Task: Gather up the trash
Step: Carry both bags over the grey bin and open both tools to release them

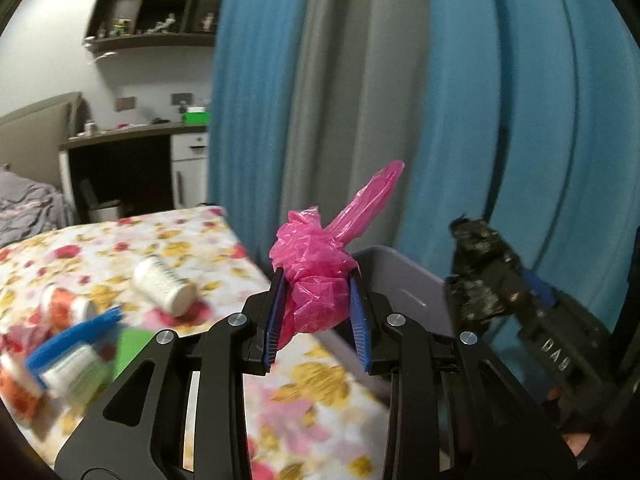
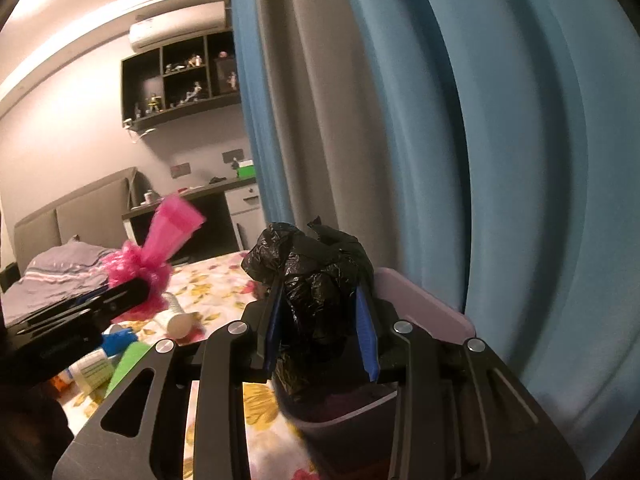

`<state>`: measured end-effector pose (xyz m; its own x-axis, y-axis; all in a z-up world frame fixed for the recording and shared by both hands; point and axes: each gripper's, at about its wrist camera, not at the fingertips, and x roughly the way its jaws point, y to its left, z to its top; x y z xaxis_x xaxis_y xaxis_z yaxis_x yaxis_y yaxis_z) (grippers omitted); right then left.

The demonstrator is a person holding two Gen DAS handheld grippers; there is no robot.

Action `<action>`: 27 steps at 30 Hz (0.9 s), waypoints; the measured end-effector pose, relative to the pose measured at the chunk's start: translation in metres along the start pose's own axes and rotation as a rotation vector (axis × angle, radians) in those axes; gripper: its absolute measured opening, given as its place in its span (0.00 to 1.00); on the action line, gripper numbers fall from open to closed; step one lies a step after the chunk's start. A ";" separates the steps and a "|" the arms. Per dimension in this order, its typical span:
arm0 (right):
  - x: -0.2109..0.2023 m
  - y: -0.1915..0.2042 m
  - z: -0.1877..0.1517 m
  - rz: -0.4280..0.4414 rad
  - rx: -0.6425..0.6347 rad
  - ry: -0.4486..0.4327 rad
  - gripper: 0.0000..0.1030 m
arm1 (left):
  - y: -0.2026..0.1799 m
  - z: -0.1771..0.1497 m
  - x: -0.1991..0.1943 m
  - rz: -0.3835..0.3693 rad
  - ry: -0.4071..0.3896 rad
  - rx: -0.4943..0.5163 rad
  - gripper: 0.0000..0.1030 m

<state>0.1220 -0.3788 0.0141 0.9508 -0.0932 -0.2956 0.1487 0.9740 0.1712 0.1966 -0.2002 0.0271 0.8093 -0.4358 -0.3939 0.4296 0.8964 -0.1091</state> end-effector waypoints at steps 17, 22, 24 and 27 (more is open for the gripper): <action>0.035 -0.026 -0.016 -0.018 0.022 0.066 0.33 | -0.026 -0.016 0.086 -0.111 0.083 0.010 0.29; 0.050 -0.023 -0.011 -0.023 0.028 0.088 0.33 | -0.028 -0.021 0.098 -0.120 0.101 0.006 0.30; 0.053 -0.022 -0.011 -0.023 0.030 0.095 0.33 | -0.029 -0.022 0.104 -0.123 0.109 0.001 0.30; 0.057 -0.024 -0.011 -0.024 0.032 0.104 0.33 | -0.027 -0.022 0.111 -0.130 0.120 -0.006 0.30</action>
<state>0.1698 -0.4053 -0.0170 0.9136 -0.0933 -0.3957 0.1817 0.9644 0.1921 0.2659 -0.2708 -0.0337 0.6936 -0.5356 -0.4818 0.5246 0.8338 -0.1717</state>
